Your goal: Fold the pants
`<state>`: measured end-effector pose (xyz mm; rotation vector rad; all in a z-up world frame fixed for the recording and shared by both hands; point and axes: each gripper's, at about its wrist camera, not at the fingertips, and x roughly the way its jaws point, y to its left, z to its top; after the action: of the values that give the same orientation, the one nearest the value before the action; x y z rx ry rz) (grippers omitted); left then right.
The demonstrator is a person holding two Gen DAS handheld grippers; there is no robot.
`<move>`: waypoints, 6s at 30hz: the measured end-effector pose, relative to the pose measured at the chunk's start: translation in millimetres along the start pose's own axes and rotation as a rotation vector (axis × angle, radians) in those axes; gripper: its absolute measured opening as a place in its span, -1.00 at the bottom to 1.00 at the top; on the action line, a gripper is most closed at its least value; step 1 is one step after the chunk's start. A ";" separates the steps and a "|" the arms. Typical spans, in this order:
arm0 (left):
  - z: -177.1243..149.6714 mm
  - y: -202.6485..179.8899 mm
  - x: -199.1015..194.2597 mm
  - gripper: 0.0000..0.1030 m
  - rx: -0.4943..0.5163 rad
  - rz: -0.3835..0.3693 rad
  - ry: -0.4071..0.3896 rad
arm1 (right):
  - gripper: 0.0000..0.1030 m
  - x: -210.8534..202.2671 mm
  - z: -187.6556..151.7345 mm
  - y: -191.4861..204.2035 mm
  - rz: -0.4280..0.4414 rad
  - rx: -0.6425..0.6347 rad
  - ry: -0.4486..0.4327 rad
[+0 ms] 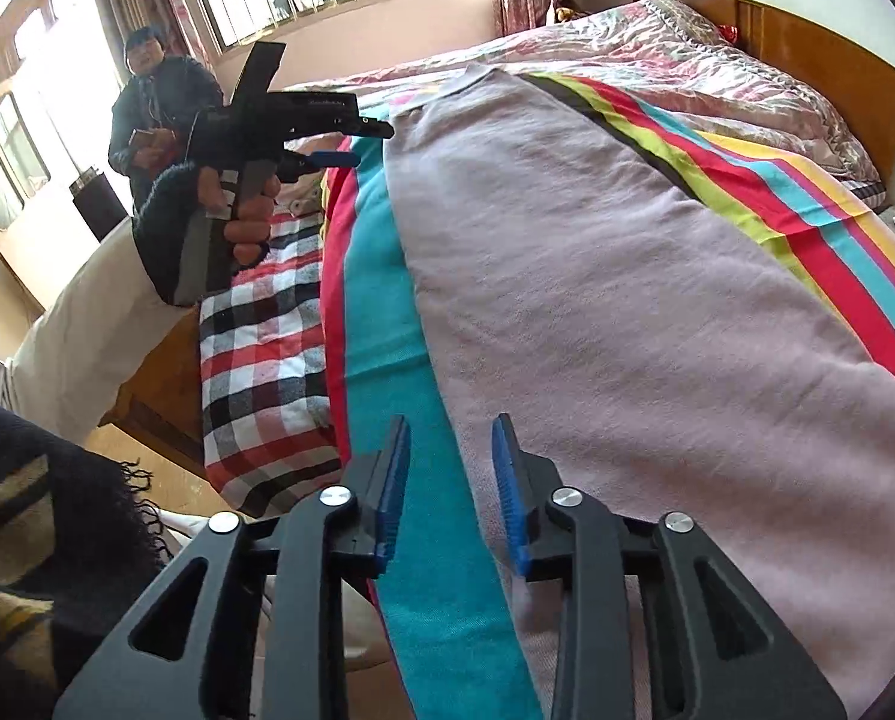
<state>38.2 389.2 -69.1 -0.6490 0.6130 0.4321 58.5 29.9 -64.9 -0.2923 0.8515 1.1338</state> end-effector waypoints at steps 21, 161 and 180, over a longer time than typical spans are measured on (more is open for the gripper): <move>-83.0 -234.0 57.9 0.43 0.606 -0.047 0.177 | 0.42 -171.1 -133.1 -180.4 -0.564 0.579 -0.086; 23.3 67.3 86.5 -0.59 -0.284 -0.397 0.225 | 0.39 116.0 115.7 -44.6 -0.037 0.051 0.003; 46.5 73.2 107.1 -0.50 -0.311 -0.441 0.146 | 0.42 117.8 123.5 -46.1 -0.088 0.033 0.002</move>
<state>95.6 492.5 -140.1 -1.0923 0.5245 0.0647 172.8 164.2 -77.8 -0.3011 0.8506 1.0369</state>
